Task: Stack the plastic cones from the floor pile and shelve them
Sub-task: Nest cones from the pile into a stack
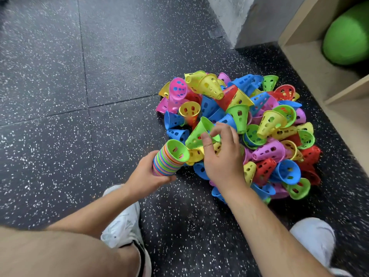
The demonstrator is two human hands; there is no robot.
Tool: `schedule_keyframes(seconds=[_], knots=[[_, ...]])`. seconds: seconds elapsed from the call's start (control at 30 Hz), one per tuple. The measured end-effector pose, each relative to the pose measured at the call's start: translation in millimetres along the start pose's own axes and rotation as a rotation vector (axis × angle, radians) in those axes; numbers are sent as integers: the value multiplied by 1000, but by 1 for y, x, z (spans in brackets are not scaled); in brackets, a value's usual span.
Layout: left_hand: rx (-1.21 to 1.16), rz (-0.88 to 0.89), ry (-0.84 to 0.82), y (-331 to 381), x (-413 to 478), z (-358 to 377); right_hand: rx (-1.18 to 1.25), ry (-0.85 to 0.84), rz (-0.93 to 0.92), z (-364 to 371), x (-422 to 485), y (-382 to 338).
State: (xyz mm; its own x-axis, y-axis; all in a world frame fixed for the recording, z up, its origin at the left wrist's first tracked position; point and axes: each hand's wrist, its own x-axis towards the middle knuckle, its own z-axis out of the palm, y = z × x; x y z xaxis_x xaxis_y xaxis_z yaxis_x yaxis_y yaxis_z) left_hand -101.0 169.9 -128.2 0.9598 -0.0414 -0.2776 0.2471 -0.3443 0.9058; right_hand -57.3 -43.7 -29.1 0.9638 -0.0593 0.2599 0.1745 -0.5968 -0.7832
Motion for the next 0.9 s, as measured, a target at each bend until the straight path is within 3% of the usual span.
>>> schedule_keyframes(seconds=[0.23, 0.6, 0.67, 0.8, 0.9], knots=[[-47, 39, 0, -6, -28, 21, 32, -368, -10, 8, -61, 12], [-72, -18, 13, -24, -53, 26, 40, -645, 88, 32, -85, 24], [-59, -17, 39, -26, -51, 26, 47, -627, 94, 37, -83, 27], [-47, -57, 100, -34, -49, 24, 9, -399, 156, 48, -76, 34], [-38, -87, 127, -39, -48, 22, -87, -385, 205, 56, -71, 41]])
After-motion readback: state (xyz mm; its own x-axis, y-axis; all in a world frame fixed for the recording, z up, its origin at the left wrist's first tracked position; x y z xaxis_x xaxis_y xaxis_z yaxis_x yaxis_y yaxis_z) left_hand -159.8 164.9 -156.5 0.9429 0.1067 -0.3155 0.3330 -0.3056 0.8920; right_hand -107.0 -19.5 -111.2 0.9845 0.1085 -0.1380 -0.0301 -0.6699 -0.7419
